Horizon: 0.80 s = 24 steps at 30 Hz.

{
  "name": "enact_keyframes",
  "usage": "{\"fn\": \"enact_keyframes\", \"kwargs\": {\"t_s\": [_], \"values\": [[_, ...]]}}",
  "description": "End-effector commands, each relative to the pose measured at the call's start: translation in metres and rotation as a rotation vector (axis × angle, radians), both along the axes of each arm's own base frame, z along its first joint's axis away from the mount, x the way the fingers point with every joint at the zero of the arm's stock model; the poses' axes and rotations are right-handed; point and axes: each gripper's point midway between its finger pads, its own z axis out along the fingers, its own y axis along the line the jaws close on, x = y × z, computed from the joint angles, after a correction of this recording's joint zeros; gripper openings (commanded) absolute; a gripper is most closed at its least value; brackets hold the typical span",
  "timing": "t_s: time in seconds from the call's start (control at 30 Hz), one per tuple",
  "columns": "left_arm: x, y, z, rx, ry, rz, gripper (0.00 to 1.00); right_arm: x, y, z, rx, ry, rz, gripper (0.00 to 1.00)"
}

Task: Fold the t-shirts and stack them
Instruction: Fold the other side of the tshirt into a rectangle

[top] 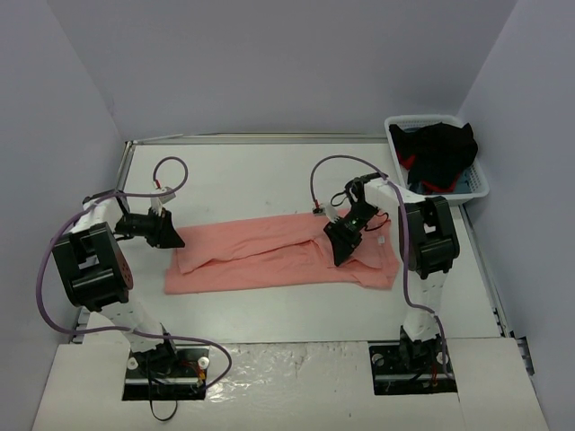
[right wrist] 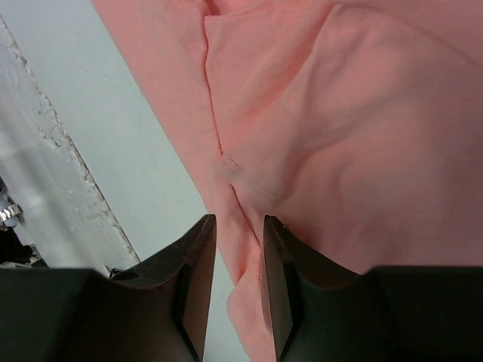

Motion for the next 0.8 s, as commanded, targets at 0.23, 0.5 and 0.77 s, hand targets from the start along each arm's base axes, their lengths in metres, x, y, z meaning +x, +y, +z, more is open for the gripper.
{"fn": "enact_keyframes", "kwargs": {"t_s": [0.23,0.5,0.77], "values": [[0.002,-0.004,0.006,-0.035,-0.023,-0.005,0.14,-0.028,-0.005,0.030,0.035,0.042,0.070,0.31],[0.003,-0.004,0.006,-0.023,-0.028,-0.012,0.13,-0.003,-0.030,0.020,-0.128,-0.072,-0.057,0.20],[0.001,-0.012,-0.021,0.091,0.042,-0.062,0.02,-0.004,-0.044,-0.018,-0.207,-0.005,-0.076,0.00]]}}
